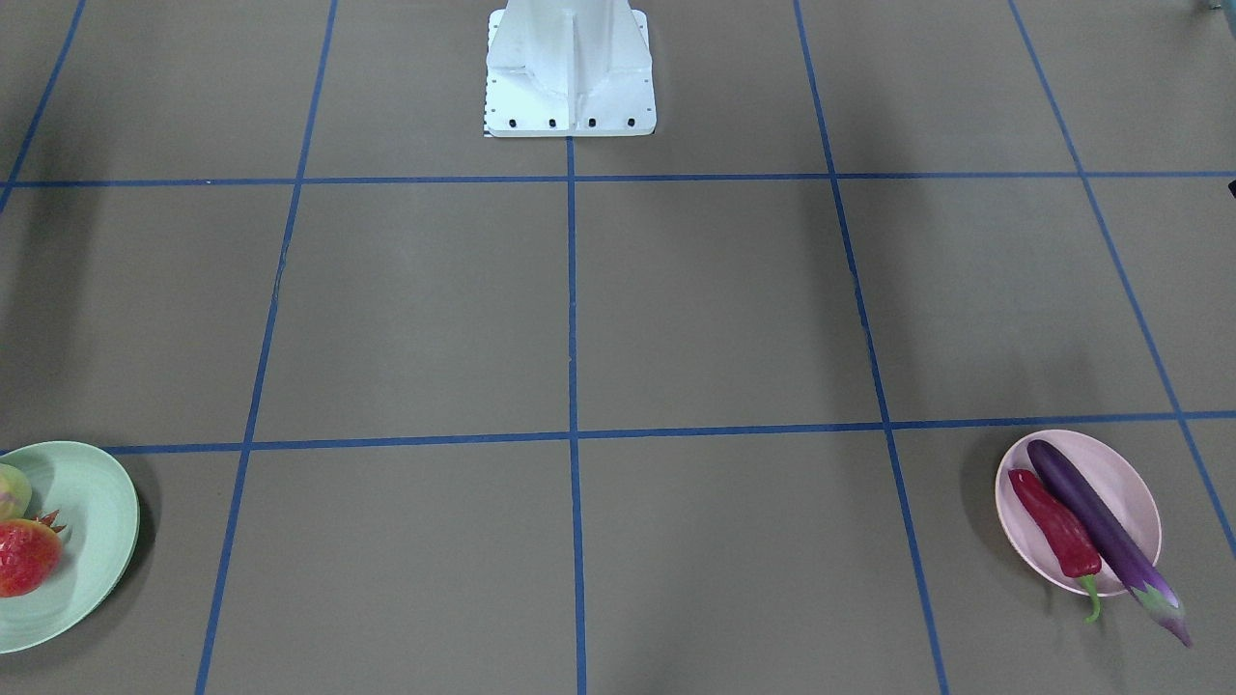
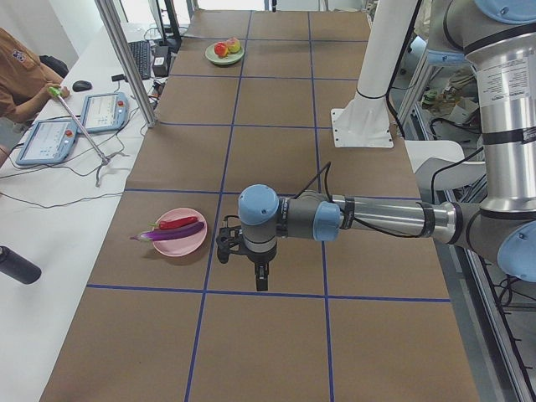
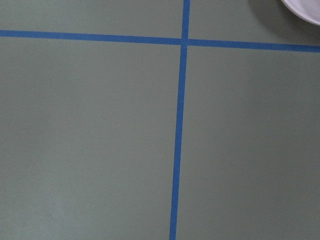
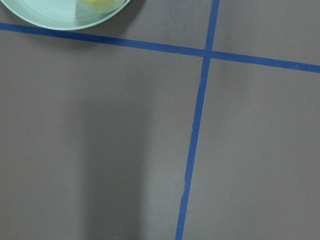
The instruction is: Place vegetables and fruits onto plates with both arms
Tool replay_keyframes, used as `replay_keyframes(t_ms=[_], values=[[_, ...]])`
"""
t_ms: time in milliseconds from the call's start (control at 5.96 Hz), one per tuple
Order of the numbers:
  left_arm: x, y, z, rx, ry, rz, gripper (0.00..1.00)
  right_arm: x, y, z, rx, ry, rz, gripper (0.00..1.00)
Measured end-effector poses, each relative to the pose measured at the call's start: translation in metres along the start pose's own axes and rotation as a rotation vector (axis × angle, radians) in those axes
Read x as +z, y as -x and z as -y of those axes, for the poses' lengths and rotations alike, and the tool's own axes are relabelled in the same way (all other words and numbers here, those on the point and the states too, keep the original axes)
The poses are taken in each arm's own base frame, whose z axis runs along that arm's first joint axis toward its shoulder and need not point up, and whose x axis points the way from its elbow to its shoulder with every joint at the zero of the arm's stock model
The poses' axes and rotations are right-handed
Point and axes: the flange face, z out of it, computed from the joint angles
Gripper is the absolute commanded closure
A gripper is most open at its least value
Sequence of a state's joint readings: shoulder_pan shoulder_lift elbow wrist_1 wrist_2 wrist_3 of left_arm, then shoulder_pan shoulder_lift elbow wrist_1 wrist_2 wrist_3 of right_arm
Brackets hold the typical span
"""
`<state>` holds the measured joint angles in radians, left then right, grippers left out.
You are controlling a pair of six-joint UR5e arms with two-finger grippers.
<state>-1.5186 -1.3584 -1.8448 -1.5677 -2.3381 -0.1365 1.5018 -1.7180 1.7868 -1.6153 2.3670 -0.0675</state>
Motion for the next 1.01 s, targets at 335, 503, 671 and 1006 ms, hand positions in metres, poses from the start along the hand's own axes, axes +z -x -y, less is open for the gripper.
replay_keyframes(t_ms=[335,503,671,1006], values=[[0.0015,0.0017,-0.0028,-0.006,0.006,-0.004,0.00,0.0006,-0.0005,-0.0002,0.002,0.001,0.001,0.00],[0.0032,0.0027,-0.0032,-0.010,0.011,-0.009,0.00,0.0007,-0.0005,0.0000,0.005,0.002,0.003,0.00],[0.0056,0.0037,-0.0020,-0.014,0.017,-0.010,0.00,0.0016,-0.0012,0.0003,0.012,0.004,0.005,0.00],[0.0005,-0.0003,-0.0024,-0.010,0.009,-0.019,0.00,0.0085,-0.0080,-0.0008,0.023,0.017,0.008,0.00]])
